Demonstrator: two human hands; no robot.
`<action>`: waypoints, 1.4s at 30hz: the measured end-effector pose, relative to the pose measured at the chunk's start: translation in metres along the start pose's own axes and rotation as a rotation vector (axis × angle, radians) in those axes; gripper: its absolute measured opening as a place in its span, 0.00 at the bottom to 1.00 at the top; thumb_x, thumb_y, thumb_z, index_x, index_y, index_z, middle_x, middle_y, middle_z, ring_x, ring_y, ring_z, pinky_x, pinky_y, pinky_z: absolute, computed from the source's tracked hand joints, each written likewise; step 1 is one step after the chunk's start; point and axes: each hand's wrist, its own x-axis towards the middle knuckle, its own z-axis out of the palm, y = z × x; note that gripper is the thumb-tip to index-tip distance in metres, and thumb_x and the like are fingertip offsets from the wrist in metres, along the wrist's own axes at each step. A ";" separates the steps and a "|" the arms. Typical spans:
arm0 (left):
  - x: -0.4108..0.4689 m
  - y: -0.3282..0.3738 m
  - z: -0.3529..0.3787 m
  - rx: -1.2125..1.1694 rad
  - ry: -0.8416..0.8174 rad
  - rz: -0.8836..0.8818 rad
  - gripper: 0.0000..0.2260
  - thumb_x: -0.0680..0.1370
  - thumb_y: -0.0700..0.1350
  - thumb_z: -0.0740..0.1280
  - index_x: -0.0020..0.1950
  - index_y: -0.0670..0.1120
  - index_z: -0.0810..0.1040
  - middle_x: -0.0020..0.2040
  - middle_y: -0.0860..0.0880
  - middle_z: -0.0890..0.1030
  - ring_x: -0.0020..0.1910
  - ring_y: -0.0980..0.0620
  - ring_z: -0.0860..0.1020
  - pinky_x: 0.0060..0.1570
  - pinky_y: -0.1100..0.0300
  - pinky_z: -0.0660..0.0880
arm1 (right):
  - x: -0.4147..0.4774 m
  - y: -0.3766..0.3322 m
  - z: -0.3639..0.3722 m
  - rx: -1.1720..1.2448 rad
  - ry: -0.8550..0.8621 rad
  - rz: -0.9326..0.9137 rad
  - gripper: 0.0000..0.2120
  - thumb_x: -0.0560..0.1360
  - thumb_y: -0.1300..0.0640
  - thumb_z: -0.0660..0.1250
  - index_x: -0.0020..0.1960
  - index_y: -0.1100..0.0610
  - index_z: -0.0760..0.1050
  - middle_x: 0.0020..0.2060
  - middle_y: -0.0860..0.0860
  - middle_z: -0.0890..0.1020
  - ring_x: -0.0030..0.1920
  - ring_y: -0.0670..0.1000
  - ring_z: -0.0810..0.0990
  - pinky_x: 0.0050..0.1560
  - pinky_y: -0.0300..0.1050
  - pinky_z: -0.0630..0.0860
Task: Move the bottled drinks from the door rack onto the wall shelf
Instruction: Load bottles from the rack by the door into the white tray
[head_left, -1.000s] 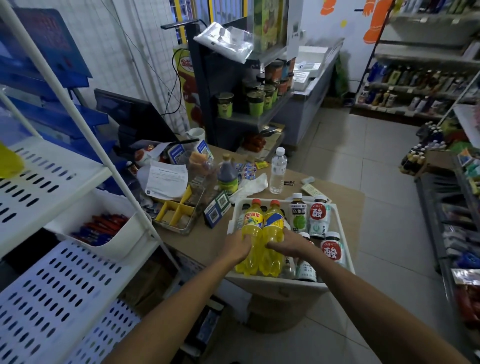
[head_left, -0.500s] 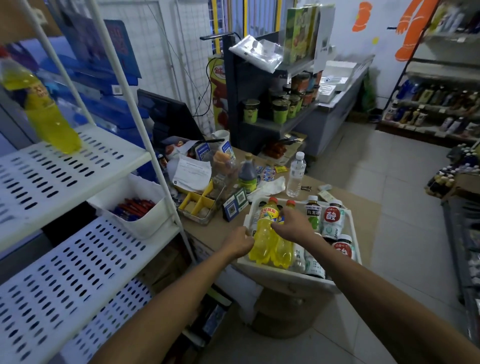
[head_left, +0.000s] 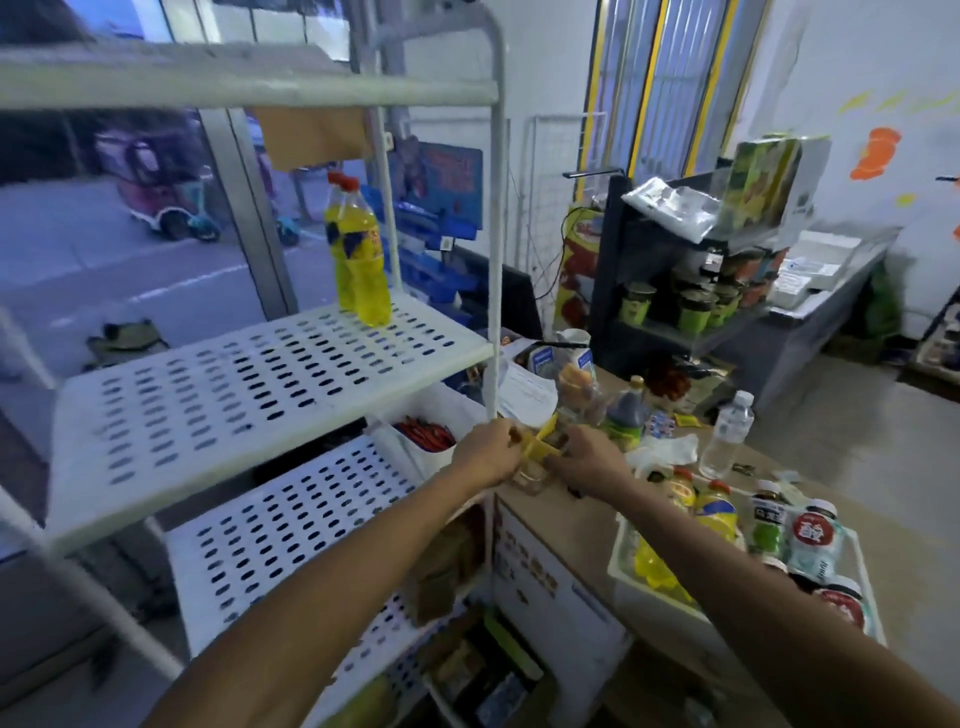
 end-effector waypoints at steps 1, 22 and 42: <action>-0.003 -0.009 -0.013 -0.017 0.030 -0.004 0.11 0.79 0.48 0.63 0.55 0.43 0.79 0.52 0.45 0.82 0.51 0.44 0.79 0.49 0.53 0.77 | 0.002 -0.015 0.004 -0.003 -0.005 -0.022 0.10 0.73 0.49 0.67 0.45 0.56 0.76 0.42 0.53 0.80 0.43 0.53 0.78 0.40 0.48 0.75; -0.001 -0.136 -0.193 -0.243 0.522 -0.190 0.12 0.76 0.35 0.59 0.56 0.47 0.75 0.40 0.47 0.78 0.40 0.44 0.79 0.42 0.50 0.77 | 0.107 -0.210 0.024 0.210 0.202 -0.213 0.16 0.73 0.51 0.70 0.59 0.55 0.75 0.48 0.54 0.83 0.48 0.55 0.80 0.44 0.45 0.74; 0.163 -0.183 -0.253 -0.318 0.646 -0.268 0.20 0.77 0.41 0.68 0.67 0.44 0.67 0.48 0.46 0.74 0.44 0.48 0.73 0.43 0.58 0.69 | 0.286 -0.290 0.016 0.398 0.234 -0.266 0.44 0.63 0.42 0.78 0.68 0.56 0.59 0.58 0.55 0.77 0.59 0.60 0.77 0.50 0.53 0.74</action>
